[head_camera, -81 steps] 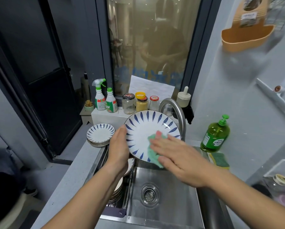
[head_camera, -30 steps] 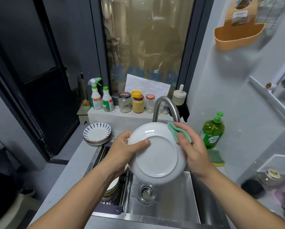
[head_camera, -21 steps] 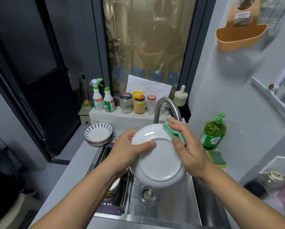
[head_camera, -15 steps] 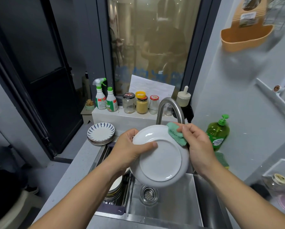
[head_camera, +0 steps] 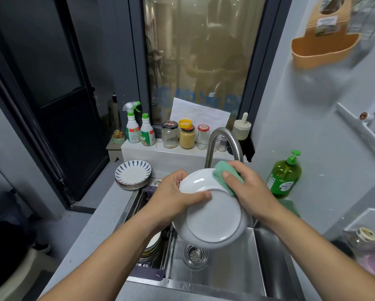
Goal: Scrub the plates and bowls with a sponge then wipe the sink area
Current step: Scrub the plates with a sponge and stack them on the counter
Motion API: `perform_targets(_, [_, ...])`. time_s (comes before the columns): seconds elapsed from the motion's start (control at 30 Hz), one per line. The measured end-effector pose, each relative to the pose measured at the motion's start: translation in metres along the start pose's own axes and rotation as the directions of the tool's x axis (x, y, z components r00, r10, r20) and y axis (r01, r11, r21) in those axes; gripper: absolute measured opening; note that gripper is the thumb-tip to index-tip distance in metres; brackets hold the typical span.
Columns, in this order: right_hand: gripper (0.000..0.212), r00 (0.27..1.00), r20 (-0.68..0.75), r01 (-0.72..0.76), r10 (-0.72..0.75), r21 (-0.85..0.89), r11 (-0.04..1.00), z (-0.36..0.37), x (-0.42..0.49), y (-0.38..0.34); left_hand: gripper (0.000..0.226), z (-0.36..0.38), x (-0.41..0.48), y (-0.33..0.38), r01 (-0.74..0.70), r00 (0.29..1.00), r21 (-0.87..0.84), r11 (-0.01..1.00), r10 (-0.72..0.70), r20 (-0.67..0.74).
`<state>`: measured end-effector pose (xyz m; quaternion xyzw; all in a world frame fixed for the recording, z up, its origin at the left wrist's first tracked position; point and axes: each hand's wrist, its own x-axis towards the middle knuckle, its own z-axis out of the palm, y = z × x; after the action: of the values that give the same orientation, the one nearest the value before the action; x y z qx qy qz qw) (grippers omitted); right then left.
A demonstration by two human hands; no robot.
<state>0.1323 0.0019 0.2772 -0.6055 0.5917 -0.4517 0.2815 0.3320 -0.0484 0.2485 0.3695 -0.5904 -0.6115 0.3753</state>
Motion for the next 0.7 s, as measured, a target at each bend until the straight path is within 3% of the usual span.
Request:
perform_targets(0.1, [0.042, 0.977, 0.181, 0.167, -0.116, -0.303, 0.938, 0.003, 0.005, -0.003, 0.043, 0.007, 0.001, -0.001, -0.011, 1.0, 0.04, 0.999, 0.01, 0.024])
perform_targets(0.2, [0.052, 0.943, 0.266, 0.291, -0.198, -0.374, 0.881, -0.001, 0.006, 0.001, 0.042, 0.006, 0.003, 0.0, 0.014, 1.0, -0.035, 0.999, -0.015, -0.015])
perform_targets(0.37, [0.051, 0.957, 0.197, 0.263, -0.213, -0.276, 0.924, -0.011, -0.009, 0.026, 0.049, -0.009, 0.009, -0.004, 0.06, 0.99, -0.141, 0.988, -0.077, -0.117])
perform_targets(0.6, [0.058, 0.94, 0.178, 0.342, -0.292, -0.483, 0.806, 0.004, 0.01, 0.01, 0.07, 0.006, 0.017, -0.005, 0.017, 0.995, -0.066, 0.998, -0.024, -0.101])
perform_targets(0.7, [0.061, 0.955, 0.145, 0.296, -0.259, -0.44, 0.848, -0.002, 0.011, 0.012, 0.072, 0.001, 0.022, 0.0, 0.009, 0.991, -0.1, 0.995, -0.021, -0.128])
